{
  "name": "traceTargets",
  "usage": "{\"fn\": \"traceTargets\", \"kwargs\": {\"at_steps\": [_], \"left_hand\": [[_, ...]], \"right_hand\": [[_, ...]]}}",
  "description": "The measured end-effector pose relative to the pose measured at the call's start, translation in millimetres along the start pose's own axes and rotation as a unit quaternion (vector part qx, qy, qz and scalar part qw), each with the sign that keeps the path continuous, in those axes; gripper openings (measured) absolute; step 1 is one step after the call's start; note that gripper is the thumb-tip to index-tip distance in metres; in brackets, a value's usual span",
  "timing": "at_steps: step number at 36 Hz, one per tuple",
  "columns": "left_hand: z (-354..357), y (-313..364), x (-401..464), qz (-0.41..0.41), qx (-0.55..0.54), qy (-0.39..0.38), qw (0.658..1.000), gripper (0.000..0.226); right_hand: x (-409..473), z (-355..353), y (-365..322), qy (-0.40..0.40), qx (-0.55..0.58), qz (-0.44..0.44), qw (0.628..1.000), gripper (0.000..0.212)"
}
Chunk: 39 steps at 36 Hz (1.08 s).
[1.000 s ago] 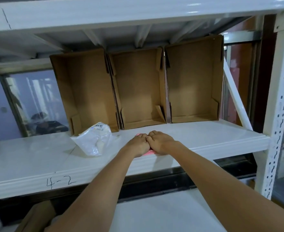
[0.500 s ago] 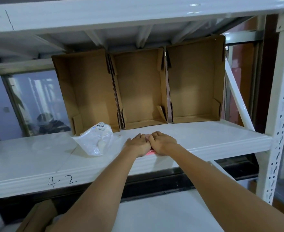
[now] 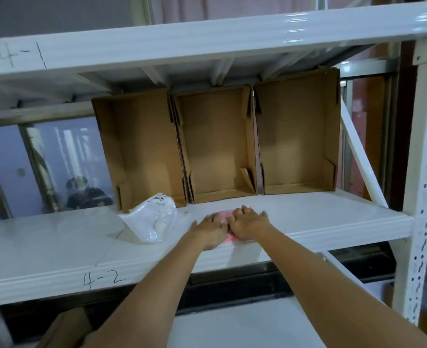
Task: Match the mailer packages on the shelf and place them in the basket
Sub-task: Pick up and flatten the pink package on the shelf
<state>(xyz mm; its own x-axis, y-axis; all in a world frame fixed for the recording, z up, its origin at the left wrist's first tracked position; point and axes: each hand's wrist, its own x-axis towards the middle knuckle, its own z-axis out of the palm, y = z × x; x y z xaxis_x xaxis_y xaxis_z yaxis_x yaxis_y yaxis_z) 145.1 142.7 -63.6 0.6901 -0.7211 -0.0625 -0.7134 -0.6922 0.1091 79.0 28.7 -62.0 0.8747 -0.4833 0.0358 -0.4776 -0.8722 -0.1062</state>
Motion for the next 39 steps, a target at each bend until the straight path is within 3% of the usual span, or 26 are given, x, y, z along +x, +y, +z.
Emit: {"fn": "traceTargets", "kwargs": {"at_steps": [5,12,17,19,22,24,26,29,31,33,35,37,39], "left_hand": [[2,-5,-21,-0.012,-0.009,0.000,1.000,0.061],[-9,-13,-47,0.002,-0.013,-0.036,0.999,0.071],[-11,-14,-46,-0.006,-0.074,-0.023,0.997,0.072],[-11,-8,-46,-0.018,-0.139,-0.015,0.990,0.065],[-18,1,-46,-0.056,-0.261,0.028,0.963,0.052],[-26,9,-39,-0.098,-0.339,0.058,0.934,0.046],[-29,13,-29,-0.142,-0.446,0.078,0.880,0.049],[-31,23,-36,-0.154,-0.672,0.054,0.723,0.040],[-29,27,-41,-0.140,-0.761,0.046,0.632,0.039],[-25,31,-42,-0.127,-0.788,0.051,0.600,0.043],[-27,34,-44,-0.112,-0.755,0.119,0.635,0.037],[-32,37,-47,-0.071,-0.702,0.163,0.689,0.046],[-35,37,-46,-0.030,-0.674,0.145,0.723,0.046]], "right_hand": [[-12,-7,-13,0.007,-0.086,0.040,0.995,0.068],[-24,-8,16,-0.010,0.023,-0.066,0.997,0.079],[-41,-23,27,-0.055,-0.001,-0.045,0.997,0.086],[-49,-25,29,-0.027,0.012,-0.043,0.999,0.078],[-56,-26,21,0.080,0.063,-0.043,0.994,0.059],[-57,-26,11,0.080,0.092,-0.051,0.991,0.047],[-57,-23,2,0.050,0.108,-0.038,0.992,0.049],[-60,-22,-13,0.062,0.157,-0.007,0.986,0.063],[-62,-25,-18,0.080,0.196,0.008,0.977,0.070],[-62,-28,-19,0.091,0.248,0.008,0.965,0.066],[-60,-33,-18,0.117,0.355,0.007,0.928,0.046],[-56,-40,-12,0.112,0.514,0.031,0.850,0.030],[-56,-47,-5,0.056,0.633,0.050,0.771,0.020]]}}
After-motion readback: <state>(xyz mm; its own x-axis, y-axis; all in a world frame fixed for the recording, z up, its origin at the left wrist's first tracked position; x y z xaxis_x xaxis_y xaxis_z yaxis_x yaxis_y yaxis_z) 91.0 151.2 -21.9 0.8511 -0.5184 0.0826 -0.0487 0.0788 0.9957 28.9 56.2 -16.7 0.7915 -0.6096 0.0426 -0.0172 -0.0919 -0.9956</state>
